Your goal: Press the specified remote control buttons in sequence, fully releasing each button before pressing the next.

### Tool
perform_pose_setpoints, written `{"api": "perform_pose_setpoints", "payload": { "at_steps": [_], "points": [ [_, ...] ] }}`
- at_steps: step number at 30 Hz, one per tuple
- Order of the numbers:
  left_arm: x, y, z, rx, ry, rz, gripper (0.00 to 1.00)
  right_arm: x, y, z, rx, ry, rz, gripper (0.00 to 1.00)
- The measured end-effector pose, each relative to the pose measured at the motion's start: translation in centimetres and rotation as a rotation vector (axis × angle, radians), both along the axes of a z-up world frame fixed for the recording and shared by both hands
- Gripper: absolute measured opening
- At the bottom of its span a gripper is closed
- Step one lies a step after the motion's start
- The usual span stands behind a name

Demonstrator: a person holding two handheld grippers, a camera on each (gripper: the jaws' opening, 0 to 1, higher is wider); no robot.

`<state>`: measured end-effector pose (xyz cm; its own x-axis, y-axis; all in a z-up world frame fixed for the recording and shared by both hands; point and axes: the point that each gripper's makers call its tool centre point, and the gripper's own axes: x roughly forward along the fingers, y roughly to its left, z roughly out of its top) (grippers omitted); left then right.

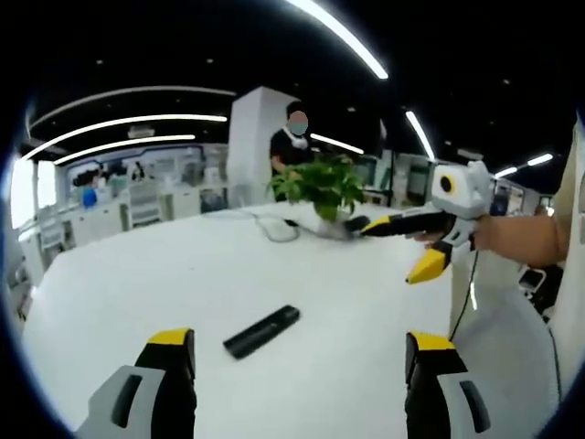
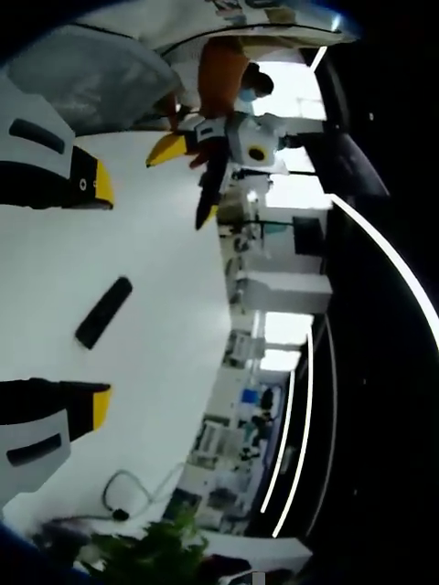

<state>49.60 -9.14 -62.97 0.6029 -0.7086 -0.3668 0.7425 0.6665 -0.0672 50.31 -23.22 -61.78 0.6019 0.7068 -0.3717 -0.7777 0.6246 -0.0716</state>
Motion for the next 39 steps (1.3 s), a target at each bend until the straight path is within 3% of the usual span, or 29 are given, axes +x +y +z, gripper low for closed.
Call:
{"api": "perform_pose_setpoints", "payload": {
  "at_steps": [8,29,39],
  "points": [
    [1.5,0.0,-0.1,0.021,-0.007,-0.021,0.98,1.8,0.1,0.2,-0.008,-0.009,0.019,0.75],
    [5.2,-0.8,-1.1,0.07,0.005,-0.101,0.98,5.3,0.4,-1.3,-0.123,0.008,0.15,0.75],
    [6.5,-1.2,-2.7,0.109,0.03,-0.148,0.97,6.2,0.5,-3.6,-0.186,0.058,0.214,0.74]
  ]
}}
